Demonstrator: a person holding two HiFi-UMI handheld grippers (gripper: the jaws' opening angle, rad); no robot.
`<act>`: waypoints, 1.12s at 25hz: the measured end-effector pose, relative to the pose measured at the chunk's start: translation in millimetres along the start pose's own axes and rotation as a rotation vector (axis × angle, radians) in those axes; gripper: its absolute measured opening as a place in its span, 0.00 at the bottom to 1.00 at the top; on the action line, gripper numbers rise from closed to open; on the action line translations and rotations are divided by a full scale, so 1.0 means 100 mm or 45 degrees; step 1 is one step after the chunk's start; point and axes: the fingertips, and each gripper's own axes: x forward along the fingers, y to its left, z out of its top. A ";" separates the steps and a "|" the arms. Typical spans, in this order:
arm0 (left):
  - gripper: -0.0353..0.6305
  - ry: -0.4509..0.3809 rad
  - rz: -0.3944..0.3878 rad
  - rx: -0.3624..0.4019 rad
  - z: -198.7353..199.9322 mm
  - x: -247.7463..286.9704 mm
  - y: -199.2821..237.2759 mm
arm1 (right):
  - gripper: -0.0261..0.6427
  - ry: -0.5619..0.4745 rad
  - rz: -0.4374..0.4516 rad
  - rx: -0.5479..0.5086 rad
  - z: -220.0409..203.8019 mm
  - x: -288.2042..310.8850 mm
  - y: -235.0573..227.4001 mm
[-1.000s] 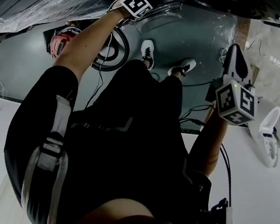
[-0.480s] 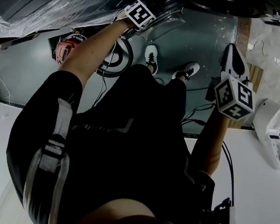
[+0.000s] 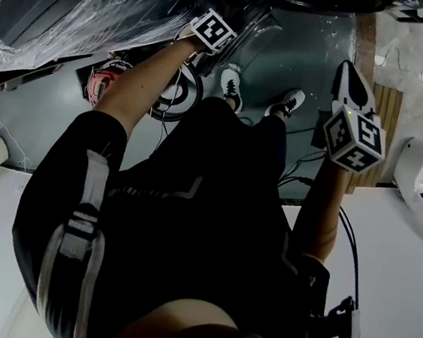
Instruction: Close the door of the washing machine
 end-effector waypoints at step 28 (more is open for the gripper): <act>0.32 -0.045 -0.114 -0.338 0.60 0.40 -1.05 | 0.05 0.107 -0.057 0.136 -0.81 -0.25 -0.67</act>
